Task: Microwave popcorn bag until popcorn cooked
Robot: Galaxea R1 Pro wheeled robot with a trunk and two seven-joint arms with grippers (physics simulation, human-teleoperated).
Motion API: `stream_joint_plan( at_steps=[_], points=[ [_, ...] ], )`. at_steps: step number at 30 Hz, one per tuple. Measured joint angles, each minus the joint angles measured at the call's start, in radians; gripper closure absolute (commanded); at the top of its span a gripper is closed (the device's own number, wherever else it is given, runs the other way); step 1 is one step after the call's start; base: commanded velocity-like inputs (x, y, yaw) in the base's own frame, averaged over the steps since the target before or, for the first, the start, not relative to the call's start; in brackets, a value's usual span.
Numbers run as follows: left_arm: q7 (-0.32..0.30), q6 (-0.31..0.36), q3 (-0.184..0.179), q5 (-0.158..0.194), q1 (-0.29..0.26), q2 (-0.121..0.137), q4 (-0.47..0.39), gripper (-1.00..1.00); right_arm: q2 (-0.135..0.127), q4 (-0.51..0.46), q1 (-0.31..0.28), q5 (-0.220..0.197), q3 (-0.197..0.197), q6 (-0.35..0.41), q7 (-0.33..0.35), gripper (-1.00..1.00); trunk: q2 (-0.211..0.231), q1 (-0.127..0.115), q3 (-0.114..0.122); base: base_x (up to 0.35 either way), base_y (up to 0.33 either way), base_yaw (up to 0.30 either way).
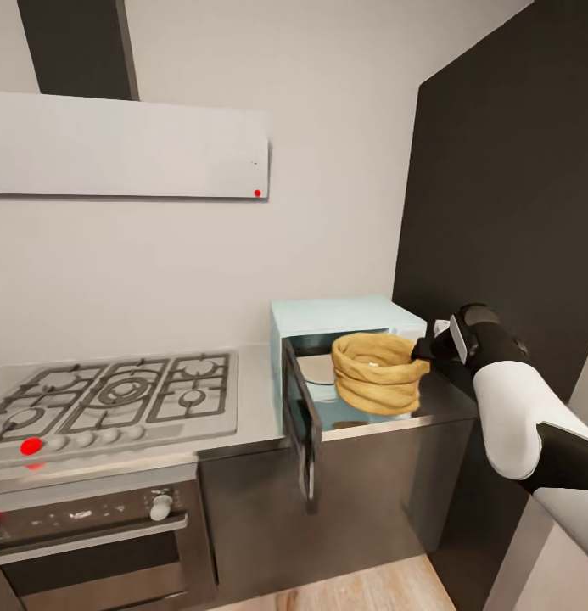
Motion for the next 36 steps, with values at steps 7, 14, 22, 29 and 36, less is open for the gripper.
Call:
stream_joint_plan(
  at_steps=[7,14,22,29,36],
  points=[
    [-0.001,0.000,0.001,0.000,0.000,-0.001,0.000,-1.00,0.005,0.003,0.003,0.005,0.000,-0.012,-0.007,1.00,0.000,0.000,0.000,0.000,0.031,0.000],
    [-0.001,0.000,0.001,0.000,0.000,0.000,0.000,-1.00,0.003,0.008,0.003,0.000,-0.004,-0.029,-0.009,1.00,0.000,0.000,0.000,0.000,0.000,0.000],
    [-0.001,0.000,0.001,0.000,0.000,-0.001,0.000,-1.00,-0.002,0.012,0.014,-0.004,-0.006,-0.033,-0.007,1.00,0.000,0.000,0.000,0.000,0.000,0.000],
    [-0.001,0.000,0.001,0.000,0.000,-0.002,0.000,-1.00,-0.003,0.017,0.041,-0.004,-0.007,-0.047,-0.003,1.00,0.000,0.000,0.000,0.000,0.000,0.000],
    [-0.001,0.000,0.001,0.000,0.000,-0.002,0.000,-1.00,-0.004,0.004,0.043,-0.001,-0.008,-0.037,0.000,1.00,0.000,0.000,0.000,0.000,0.000,0.000]
  ],
)
